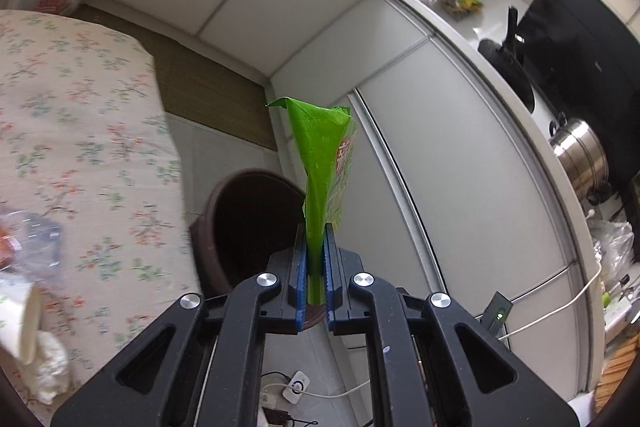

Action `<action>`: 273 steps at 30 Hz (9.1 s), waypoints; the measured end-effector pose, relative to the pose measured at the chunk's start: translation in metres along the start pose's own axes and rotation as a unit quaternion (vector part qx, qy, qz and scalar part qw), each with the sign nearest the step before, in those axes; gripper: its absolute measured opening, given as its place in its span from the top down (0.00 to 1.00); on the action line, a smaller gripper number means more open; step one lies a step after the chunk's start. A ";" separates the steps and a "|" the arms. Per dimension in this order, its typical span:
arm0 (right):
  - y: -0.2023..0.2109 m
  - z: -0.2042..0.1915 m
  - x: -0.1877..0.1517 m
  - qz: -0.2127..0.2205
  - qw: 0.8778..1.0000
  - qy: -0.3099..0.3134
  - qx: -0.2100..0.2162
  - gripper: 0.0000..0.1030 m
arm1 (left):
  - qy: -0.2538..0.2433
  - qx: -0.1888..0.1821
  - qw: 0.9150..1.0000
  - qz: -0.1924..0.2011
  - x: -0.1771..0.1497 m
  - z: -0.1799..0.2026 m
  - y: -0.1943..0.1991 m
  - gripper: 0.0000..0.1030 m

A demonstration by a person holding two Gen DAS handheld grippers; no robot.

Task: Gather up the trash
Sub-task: 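Carry the yellow wrapper over the brown bin and open the right tool, then open the left tool over the brown bin to drop the chip bag, then grasp the blue milk carton with the left tool, then grasp the white snack packet with the right tool while the left tool holds the carton, then move the white packet over the brown bin and open the right tool, then move the milk carton over the brown bin and open the left tool, then move both tools back toward the remaining trash on the table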

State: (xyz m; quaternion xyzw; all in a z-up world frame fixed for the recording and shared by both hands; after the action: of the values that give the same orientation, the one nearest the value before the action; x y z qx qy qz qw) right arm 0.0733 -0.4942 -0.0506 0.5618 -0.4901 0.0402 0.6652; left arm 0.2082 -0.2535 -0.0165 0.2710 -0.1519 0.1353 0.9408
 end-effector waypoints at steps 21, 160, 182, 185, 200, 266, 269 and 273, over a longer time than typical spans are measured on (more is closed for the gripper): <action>-0.011 0.037 0.000 -0.014 0.999 -0.042 -0.015 0.07 | -0.050 0.089 0.992 -0.068 -0.013 0.031 -0.109 0.46; 0.030 -0.420 -0.013 -0.043 0.882 0.434 0.180 0.93 | -0.144 0.289 0.910 0.260 0.087 -0.155 0.284 0.76; -0.016 -0.159 0.044 0.065 0.979 0.192 0.015 0.93 | -0.198 0.285 0.921 0.180 0.043 -0.141 0.195 0.76; -0.025 -0.150 0.038 0.073 0.978 0.197 -0.009 0.92 | -0.207 0.279 0.921 0.174 0.035 -0.134 0.185 0.76; -0.045 -0.101 0.046 0.057 0.991 0.117 -0.036 0.08 | -0.218 0.243 0.936 0.131 0.003 -0.098 0.105 0.76; -0.053 -0.049 0.027 -0.018 0.996 0.070 -0.048 0.07 | -0.148 0.241 0.959 0.008 0.011 -0.033 -0.090 0.26; -0.050 -0.073 0.022 -0.016 0.994 0.100 -0.043 0.07 | -0.138 0.246 0.959 0.031 0.016 -0.046 -0.056 0.26; -0.040 -0.103 0.017 -0.001 0.992 0.121 -0.018 0.07 | -0.115 0.255 0.958 0.062 0.022 -0.061 -0.020 0.26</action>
State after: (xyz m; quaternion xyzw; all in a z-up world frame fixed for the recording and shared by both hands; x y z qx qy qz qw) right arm 0.1684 -0.4361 -0.0555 0.5411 -0.4058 0.0983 0.7300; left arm 0.2483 -0.2321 -0.0668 0.5054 -0.2357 0.1957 0.8067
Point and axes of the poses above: each gripper's, at about its wrist camera, not at the fingertips, and y roughly against the way its jaws point, z to its right, x to its top, the point moved 8 cm from there along -y, roughly the way its jaws point, and after that the axes turned 10 degrees about y, right-handed, at the moved point
